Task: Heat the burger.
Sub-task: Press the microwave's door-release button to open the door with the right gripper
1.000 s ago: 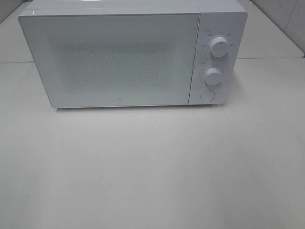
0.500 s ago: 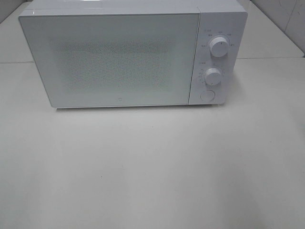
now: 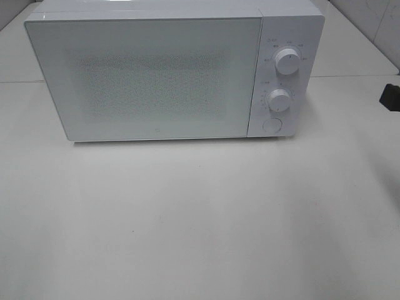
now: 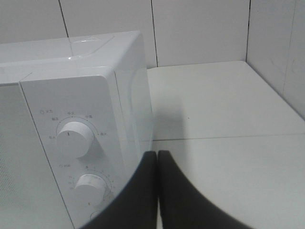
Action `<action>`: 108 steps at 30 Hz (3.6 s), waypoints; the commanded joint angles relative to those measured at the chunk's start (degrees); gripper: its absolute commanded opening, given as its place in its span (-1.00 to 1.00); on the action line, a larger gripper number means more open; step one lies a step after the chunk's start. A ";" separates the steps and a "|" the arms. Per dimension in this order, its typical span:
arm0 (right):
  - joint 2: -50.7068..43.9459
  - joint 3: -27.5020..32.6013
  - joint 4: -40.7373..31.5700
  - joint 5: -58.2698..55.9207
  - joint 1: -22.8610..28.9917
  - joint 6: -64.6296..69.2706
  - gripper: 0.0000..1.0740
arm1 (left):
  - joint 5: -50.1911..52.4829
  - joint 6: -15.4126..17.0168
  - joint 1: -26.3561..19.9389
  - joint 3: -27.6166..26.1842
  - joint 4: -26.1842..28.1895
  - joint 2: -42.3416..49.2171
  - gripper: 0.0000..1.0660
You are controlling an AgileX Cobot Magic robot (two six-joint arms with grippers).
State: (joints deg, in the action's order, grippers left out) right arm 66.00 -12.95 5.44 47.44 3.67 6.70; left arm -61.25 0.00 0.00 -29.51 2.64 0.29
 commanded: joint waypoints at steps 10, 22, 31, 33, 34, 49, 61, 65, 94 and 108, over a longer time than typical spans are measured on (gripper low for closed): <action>21.37 1.83 9.05 27.04 -0.23 37.70 -1.00 | -0.17 0.00 -0.11 -0.06 0.06 0.97 0.89; 27.73 1.83 -3.90 24.58 9.40 67.55 -1.00 | -0.17 0.00 -0.11 -0.06 0.06 0.97 0.89; 36.04 -3.09 -13.75 22.98 16.73 71.73 -1.00 | -0.17 0.00 -0.11 -0.06 0.06 0.97 0.89; 37.76 -5.33 -13.75 21.72 17.19 73.28 -1.00 | -0.17 0.00 -0.11 -0.06 0.06 0.97 0.89; 38.62 -6.30 -13.75 20.68 17.19 73.97 -1.00 | -0.17 0.00 -0.11 -0.06 0.06 0.97 0.89; 48.64 -17.25 -13.75 15.24 17.19 77.92 -1.00 | -0.17 0.00 -0.11 -0.06 0.06 0.97 0.89; 53.92 -23.20 -12.61 12.83 17.19 80.16 -1.00 | -0.17 0.00 -0.11 -0.06 0.06 0.97 0.89; 55.52 -24.87 -12.66 12.78 17.19 80.16 -1.00 | -0.17 0.00 -0.11 -0.06 0.06 0.97 0.89; 57.18 -32.43 -14.95 15.41 17.07 77.58 -1.00 | -0.17 0.00 -0.11 -0.06 0.06 0.97 0.89; 55.81 -37.24 -16.33 15.99 17.07 75.92 -1.00 | -0.17 0.00 -0.11 -0.06 0.06 0.97 0.89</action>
State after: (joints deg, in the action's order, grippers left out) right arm 123.24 -45.32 -11.46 53.11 21.31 83.82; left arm -61.25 0.00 0.00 -29.51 2.64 0.29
